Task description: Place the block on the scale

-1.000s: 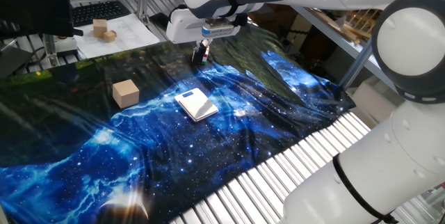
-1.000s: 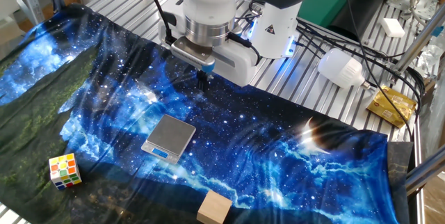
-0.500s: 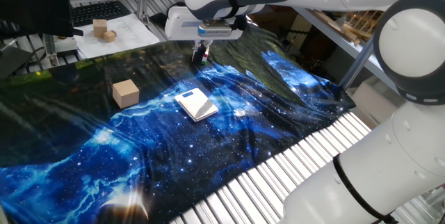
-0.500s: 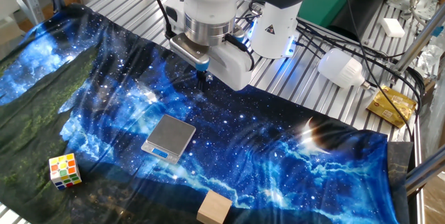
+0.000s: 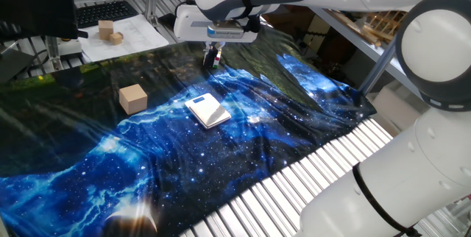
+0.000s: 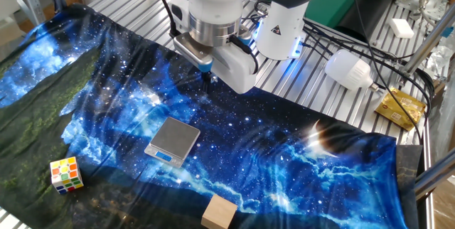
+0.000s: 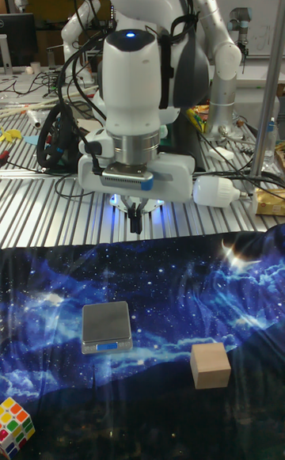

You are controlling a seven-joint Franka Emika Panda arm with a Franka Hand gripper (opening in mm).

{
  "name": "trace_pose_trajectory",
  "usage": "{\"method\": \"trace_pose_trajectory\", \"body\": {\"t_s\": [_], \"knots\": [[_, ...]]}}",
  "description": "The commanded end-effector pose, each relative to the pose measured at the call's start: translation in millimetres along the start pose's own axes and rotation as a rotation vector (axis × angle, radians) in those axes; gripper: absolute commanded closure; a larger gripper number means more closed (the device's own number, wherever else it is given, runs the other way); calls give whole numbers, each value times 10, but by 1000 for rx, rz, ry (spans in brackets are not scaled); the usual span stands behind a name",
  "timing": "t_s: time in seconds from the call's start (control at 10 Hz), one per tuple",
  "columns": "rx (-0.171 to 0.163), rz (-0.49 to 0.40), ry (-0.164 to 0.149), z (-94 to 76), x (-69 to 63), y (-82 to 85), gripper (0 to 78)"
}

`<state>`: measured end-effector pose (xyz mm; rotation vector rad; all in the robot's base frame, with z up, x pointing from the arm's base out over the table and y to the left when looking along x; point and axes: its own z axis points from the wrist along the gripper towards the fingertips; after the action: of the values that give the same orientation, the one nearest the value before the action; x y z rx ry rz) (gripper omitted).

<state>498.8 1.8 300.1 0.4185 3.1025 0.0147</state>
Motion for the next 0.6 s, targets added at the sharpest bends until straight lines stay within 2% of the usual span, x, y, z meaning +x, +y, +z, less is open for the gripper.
{"method": "trace_pose_trajectory", "body": {"t_s": [0.1, 0.4, 0.6], "knots": [[1, 15, 10, -13, -6, 1, 776], [10, 28, 28, -7, -6, 0, 776], [14, 51, 30, -6, -6, 0, 776]]}}
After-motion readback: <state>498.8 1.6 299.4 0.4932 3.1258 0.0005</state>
